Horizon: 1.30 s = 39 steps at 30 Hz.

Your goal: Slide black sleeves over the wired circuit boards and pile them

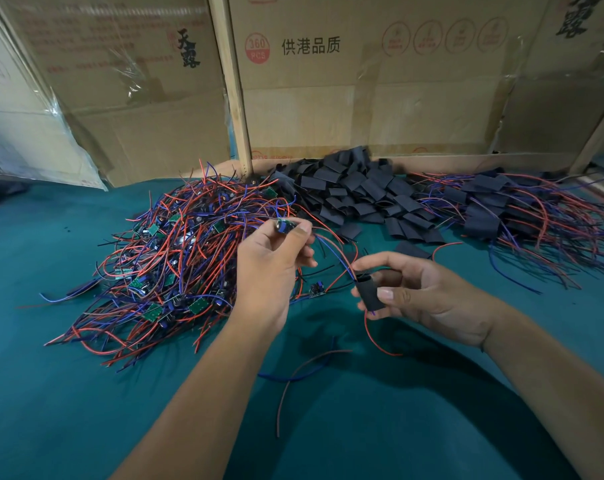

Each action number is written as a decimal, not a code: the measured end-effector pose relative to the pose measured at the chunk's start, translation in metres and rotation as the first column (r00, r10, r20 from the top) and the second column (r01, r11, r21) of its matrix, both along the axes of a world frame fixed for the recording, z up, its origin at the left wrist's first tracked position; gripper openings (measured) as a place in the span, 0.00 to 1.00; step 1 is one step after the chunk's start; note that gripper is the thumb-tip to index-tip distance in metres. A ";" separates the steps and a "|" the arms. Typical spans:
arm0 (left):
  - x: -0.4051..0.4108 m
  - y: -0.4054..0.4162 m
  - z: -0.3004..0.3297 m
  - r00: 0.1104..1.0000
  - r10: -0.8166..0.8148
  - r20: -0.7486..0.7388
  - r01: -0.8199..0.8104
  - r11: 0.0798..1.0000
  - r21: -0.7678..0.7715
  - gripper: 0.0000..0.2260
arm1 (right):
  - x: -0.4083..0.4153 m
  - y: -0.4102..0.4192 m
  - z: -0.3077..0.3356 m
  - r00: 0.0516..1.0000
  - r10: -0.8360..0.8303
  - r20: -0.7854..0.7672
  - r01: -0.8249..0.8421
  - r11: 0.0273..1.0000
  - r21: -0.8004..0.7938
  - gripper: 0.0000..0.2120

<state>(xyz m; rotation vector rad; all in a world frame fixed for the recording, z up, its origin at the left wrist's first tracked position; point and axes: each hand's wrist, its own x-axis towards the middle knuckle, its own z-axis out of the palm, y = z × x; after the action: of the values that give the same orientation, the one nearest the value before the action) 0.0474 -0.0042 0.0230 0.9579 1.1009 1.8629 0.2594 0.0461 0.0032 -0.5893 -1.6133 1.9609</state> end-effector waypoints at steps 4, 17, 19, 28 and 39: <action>0.013 0.000 -0.007 0.993 -0.072 -0.098 0.066 0.995 -0.068 0.06 | -0.004 -0.003 0.002 0.982 -0.161 0.097 0.135 0.964 0.230 0.20; 0.033 -0.009 -0.003 0.952 -0.294 -0.087 0.279 0.948 -0.153 0.16 | -0.008 -0.013 0.010 0.805 -0.590 -0.062 0.318 0.341 0.885 0.21; 0.033 -0.009 -0.003 0.947 -0.308 -0.090 0.293 0.944 -0.153 0.19 | -0.007 -0.015 0.011 0.798 -0.599 -0.062 0.294 0.298 0.908 0.22; 0.024 -0.009 -0.005 0.838 -0.265 -0.478 0.194 0.962 -0.193 0.22 | -0.005 -0.017 0.014 0.779 -0.626 -0.006 0.172 0.205 0.963 0.23; 0.020 -0.013 -0.004 0.716 -0.214 -0.665 0.144 0.977 -0.160 0.24 | -0.006 -0.018 0.012 0.792 -0.609 0.052 0.146 0.271 0.951 0.22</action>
<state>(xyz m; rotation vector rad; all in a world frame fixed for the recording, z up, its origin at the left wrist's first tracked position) 0.0669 -0.0169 0.0194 1.7035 1.4335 1.2865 0.2529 0.0284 0.0155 -0.8199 -2.2027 0.3028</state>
